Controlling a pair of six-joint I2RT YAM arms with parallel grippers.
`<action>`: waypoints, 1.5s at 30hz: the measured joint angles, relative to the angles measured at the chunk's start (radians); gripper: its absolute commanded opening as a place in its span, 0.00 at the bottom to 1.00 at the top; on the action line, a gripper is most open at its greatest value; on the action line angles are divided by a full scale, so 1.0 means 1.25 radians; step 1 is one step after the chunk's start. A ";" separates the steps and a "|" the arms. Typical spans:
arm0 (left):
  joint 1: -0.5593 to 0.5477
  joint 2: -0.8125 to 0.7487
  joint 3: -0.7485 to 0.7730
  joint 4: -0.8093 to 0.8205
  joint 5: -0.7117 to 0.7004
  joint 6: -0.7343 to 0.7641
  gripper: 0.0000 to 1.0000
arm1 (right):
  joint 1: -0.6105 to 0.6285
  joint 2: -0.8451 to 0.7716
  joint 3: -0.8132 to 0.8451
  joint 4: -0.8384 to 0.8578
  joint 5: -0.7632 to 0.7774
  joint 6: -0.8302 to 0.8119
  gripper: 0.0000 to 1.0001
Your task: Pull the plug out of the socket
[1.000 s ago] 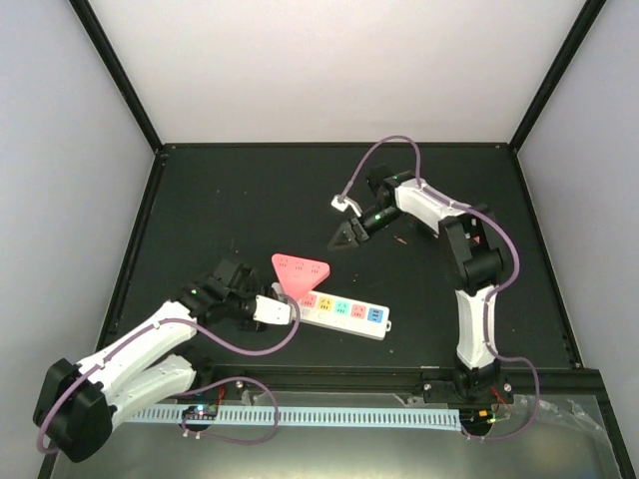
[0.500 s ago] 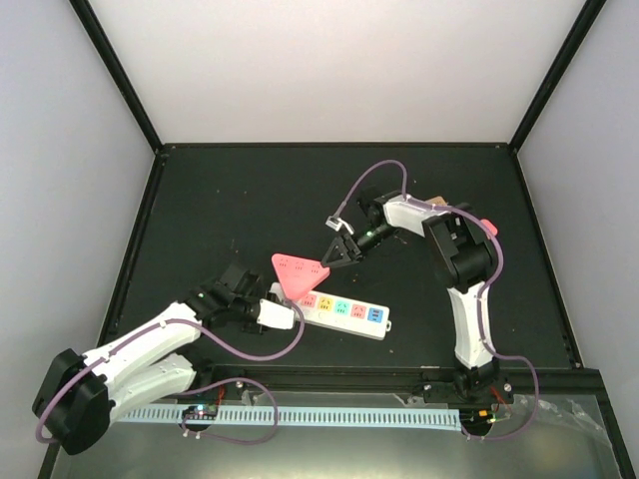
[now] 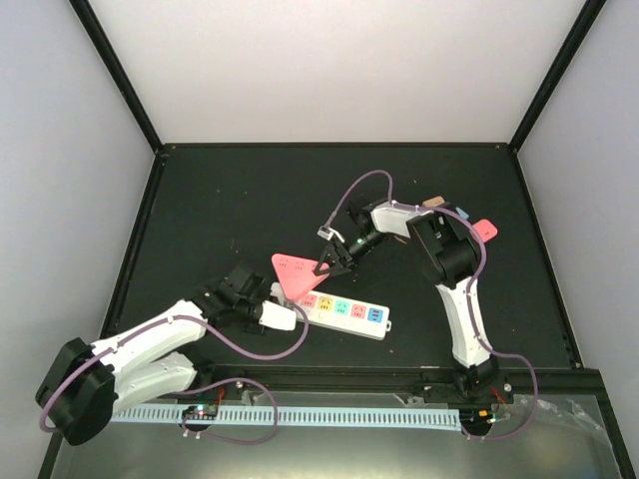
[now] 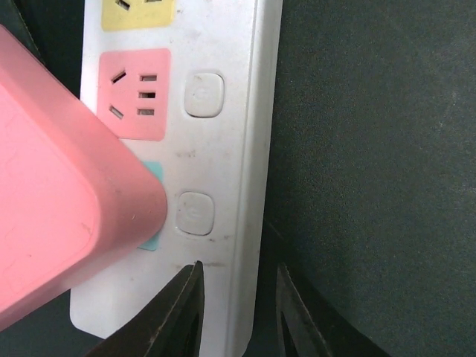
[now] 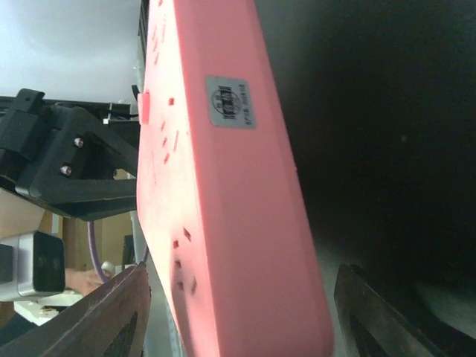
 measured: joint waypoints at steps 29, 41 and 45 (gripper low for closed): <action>-0.041 0.066 0.014 0.035 -0.097 0.047 0.16 | 0.007 0.038 0.063 -0.108 -0.127 -0.056 0.10; -0.041 0.067 0.017 0.033 -0.099 0.059 0.16 | -0.001 0.073 0.073 -0.138 -0.170 -0.090 0.01; -0.042 0.071 0.019 0.032 -0.101 0.060 0.15 | -0.002 0.081 0.073 -0.139 -0.180 -0.092 0.01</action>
